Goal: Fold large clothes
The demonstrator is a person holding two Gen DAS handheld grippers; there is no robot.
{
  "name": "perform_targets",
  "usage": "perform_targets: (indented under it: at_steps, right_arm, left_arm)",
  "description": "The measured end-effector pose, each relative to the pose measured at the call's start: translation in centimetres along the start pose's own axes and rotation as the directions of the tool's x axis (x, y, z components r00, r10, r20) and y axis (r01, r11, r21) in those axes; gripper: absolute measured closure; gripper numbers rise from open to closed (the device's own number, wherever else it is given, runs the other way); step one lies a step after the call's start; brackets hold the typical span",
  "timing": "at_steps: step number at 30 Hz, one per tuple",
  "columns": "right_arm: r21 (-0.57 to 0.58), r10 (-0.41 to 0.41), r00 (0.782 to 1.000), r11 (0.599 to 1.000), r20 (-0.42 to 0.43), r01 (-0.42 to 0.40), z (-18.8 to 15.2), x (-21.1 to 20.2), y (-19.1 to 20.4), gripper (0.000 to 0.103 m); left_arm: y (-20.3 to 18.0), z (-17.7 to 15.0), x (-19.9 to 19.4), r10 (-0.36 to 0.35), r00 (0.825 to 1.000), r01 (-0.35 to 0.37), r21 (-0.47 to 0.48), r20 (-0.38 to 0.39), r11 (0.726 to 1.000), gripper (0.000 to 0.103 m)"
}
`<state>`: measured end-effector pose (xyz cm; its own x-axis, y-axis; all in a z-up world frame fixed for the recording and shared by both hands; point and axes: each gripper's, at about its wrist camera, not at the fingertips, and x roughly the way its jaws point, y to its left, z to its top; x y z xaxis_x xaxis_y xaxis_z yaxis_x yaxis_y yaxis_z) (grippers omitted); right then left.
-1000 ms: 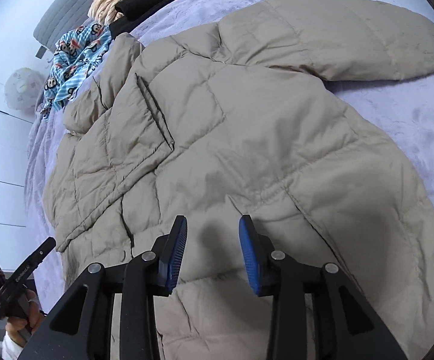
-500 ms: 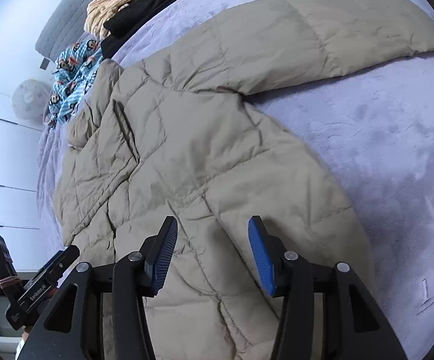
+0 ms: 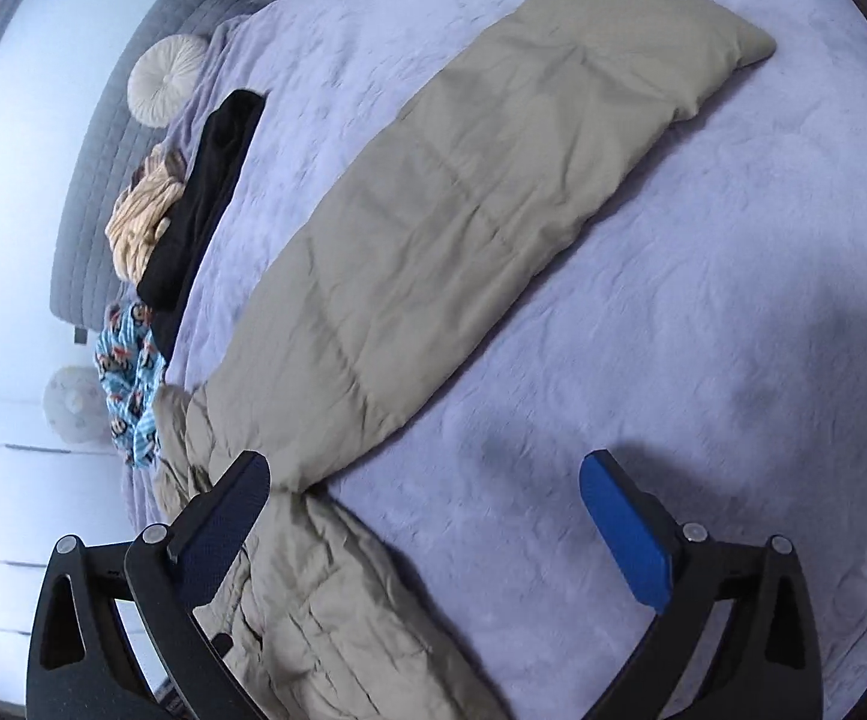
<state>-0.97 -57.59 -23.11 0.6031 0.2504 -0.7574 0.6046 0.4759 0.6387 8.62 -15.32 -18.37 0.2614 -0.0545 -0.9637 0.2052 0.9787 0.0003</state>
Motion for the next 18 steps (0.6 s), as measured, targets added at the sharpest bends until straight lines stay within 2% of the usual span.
perform_targets:
  at_steps: [3,10,13,15,16,17,18]
  right_arm:
    - [0.071,0.04,0.998,0.997,0.038,-0.042,2.4,0.0,-1.4,0.0]
    - [0.223,0.145,0.985,0.961,0.098,-0.164,6.6,2.1,-3.8,0.0]
    - [0.274,0.216,0.969,0.931,0.122,-0.242,7.9,3.2,-4.3,0.0]
    - [0.325,0.264,0.954,0.897,0.143,-0.298,8.6,3.9,-4.6,0.003]
    - [0.355,0.291,0.945,0.876,0.151,-0.326,8.8,4.3,-4.8,0.014]
    - [0.39,0.321,0.936,0.851,0.144,-0.352,9.0,4.9,-5.0,0.039]
    - [0.415,0.343,0.93,0.832,0.135,-0.367,9.1,5.6,-5.0,0.053]
  left_arm:
    - [-1.0,0.1,1.2,-0.019,0.999,0.02,0.031,-0.041,0.999,0.001]
    - [-1.8,1.0,1.0,-0.055,0.998,0.056,0.028,-0.023,0.998,0.001]
    - [-1.9,1.9,0.7,-0.063,0.998,0.063,0.018,-0.007,0.998,0.001]
    - [-1.7,2.5,0.6,-0.068,0.998,0.067,0.013,0.002,0.998,0.001]
    - [-1.7,2.8,0.4,-0.069,0.998,0.069,0.008,0.008,0.998,0.001]
    - [-1.5,3.0,0.2,-0.071,0.997,0.071,0.004,0.015,0.997,0.001]
    - [-1.3,3.2,0.0,-0.072,0.997,0.072,0.002,0.021,0.997,0.001]
